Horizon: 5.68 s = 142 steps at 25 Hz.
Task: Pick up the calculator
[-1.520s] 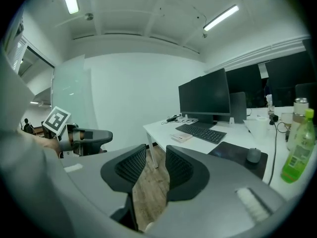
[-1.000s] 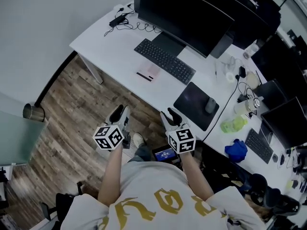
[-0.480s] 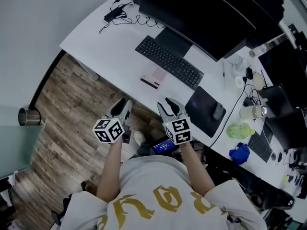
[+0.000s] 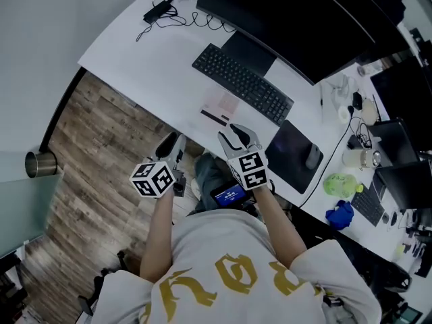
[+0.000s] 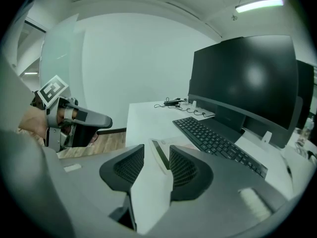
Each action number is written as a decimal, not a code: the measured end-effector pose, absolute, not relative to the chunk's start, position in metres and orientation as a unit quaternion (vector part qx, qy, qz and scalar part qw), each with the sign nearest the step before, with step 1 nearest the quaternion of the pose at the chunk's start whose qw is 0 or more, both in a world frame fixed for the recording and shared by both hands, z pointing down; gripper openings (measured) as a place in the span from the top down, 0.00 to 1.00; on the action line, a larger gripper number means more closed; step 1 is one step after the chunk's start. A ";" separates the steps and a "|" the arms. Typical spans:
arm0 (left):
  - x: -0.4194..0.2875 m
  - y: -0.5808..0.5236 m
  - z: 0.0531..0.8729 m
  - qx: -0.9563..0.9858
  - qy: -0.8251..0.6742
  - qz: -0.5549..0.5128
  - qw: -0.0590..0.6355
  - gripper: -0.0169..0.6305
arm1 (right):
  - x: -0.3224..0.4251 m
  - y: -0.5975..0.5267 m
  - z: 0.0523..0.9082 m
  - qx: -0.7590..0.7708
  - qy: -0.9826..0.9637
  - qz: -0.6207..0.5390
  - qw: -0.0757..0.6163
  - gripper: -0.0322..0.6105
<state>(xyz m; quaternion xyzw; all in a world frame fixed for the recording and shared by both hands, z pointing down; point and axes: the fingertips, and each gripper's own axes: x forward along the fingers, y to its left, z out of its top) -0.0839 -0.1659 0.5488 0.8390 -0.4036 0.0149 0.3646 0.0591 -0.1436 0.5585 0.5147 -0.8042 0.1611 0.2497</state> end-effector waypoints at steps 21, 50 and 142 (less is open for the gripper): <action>-0.086 -0.186 0.596 0.799 -0.414 0.013 0.435 0.82 | 0.039 -0.184 0.621 0.456 -0.802 0.056 0.381 0.68; -0.101 -0.186 0.606 0.788 -0.420 0.009 0.450 0.91 | 0.031 -0.205 0.631 0.459 -0.774 -0.055 0.432 0.75; -0.036 -0.183 0.455 0.873 -0.346 -0.058 0.338 0.97 | 0.089 -0.150 0.459 0.592 -0.788 0.127 0.115 0.83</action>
